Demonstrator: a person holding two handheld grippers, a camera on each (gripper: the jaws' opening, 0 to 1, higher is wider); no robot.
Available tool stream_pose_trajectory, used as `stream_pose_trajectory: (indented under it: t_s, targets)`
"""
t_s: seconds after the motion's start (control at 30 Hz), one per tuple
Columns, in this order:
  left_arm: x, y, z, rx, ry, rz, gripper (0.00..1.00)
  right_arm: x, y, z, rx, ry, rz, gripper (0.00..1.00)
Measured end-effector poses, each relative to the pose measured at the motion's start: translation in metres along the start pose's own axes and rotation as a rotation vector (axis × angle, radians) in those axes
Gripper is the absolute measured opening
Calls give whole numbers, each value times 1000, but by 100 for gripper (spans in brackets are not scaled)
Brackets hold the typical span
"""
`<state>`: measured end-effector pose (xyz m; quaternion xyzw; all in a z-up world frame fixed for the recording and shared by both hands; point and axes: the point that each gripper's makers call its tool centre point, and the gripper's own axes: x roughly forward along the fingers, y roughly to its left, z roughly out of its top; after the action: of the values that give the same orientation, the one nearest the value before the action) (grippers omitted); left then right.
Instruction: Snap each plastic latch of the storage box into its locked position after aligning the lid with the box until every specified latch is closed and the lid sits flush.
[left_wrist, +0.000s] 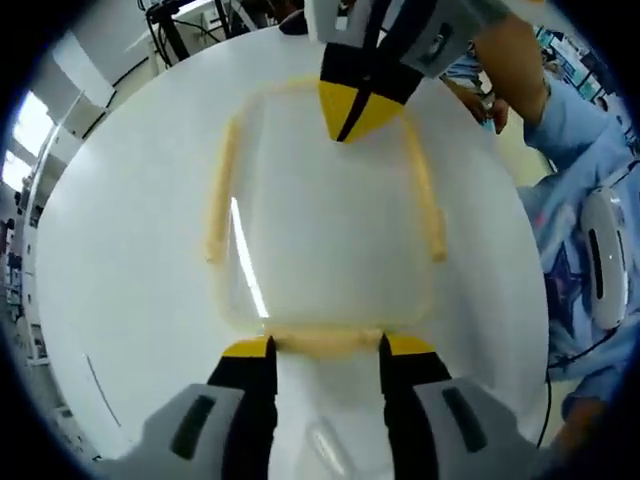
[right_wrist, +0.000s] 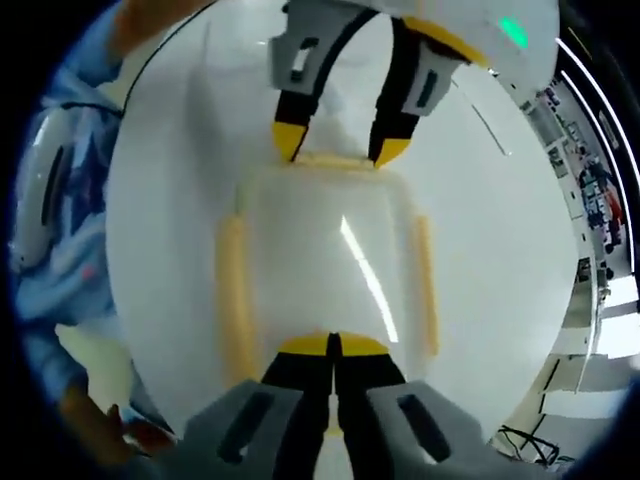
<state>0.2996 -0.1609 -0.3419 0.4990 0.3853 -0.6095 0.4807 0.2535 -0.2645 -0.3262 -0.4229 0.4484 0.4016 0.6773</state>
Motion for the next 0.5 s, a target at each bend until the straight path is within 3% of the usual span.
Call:
stream_pose_trajectory:
  t_s: [0.17,0.5]
  targets:
    - [1,1,0,1,52,5,40,-1,-1,-5,2,-95,29,0]
    - [1,4,-1,3,72,6,40,-7,-9,-33,19,-118,41,0]
